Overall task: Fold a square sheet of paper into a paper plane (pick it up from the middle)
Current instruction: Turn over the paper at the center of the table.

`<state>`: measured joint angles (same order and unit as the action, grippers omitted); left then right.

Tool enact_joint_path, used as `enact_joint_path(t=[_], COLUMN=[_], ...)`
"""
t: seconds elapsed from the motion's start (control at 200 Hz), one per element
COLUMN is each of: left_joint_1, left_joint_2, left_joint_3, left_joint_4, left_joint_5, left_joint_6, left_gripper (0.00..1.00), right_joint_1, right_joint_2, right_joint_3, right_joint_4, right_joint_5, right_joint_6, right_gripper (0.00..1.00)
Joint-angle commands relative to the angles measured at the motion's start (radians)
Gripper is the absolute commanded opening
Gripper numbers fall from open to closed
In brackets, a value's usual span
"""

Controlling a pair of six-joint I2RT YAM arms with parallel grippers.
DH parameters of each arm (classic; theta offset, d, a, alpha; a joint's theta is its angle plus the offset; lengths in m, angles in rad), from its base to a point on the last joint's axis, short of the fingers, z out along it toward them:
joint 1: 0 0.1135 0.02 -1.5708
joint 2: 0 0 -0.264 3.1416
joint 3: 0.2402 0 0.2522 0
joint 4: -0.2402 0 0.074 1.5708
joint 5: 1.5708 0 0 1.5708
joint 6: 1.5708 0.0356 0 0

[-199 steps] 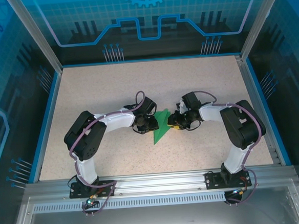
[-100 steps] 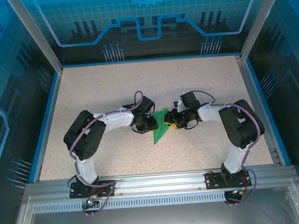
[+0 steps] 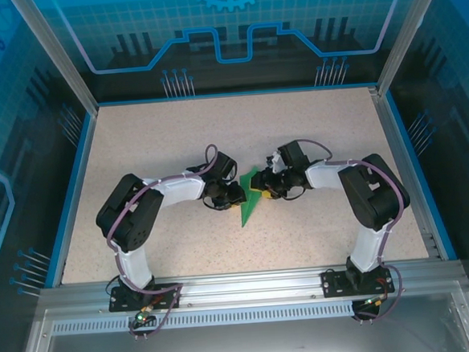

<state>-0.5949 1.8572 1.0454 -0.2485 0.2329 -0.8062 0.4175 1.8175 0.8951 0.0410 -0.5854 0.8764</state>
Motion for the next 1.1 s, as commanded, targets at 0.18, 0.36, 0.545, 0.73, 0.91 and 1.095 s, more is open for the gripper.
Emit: enact_joint_path(t=[0.18, 0.36, 0.545, 0.73, 0.91, 1.095], left_joint_1=[0.016, 0.016, 0.015, 0.016, 0.015, 0.015], left_joint_2=[0.012, -0.002, -0.028, -0.061, -0.113, -0.204], left_joint_3=[-0.051, -0.062, -0.075, -0.098, -0.132, -0.189], left_joint_4=[0.054, 0.06, 0.065, 0.076, 0.087, 0.091], left_joint_5=[0.002, 0.002, -0.003, -0.004, -0.013, -0.055], left_joint_6=[-0.036, -0.037, -0.045, -0.052, -0.058, -0.067], left_gripper=[0.25, 0.24, 0.24, 0.25, 0.26, 0.27], right_joint_1=[0.047, 0.065, 0.065, 0.067, 0.069, 0.077], right_joint_2=[0.012, 0.042, 0.049, 0.053, 0.042, -0.006], right_joint_3=[0.014, 0.055, 0.084, 0.11, 0.135, 0.185], right_joint_4=[0.033, -0.01, -0.06, -0.111, -0.16, -0.3], right_joint_5=[0.014, 0.05, 0.081, 0.101, 0.114, 0.188], right_joint_6=[0.042, 0.02, -0.016, -0.058, -0.106, -0.194], right_gripper=[0.46, 0.36, 0.27, 0.17, 0.1, 0.07])
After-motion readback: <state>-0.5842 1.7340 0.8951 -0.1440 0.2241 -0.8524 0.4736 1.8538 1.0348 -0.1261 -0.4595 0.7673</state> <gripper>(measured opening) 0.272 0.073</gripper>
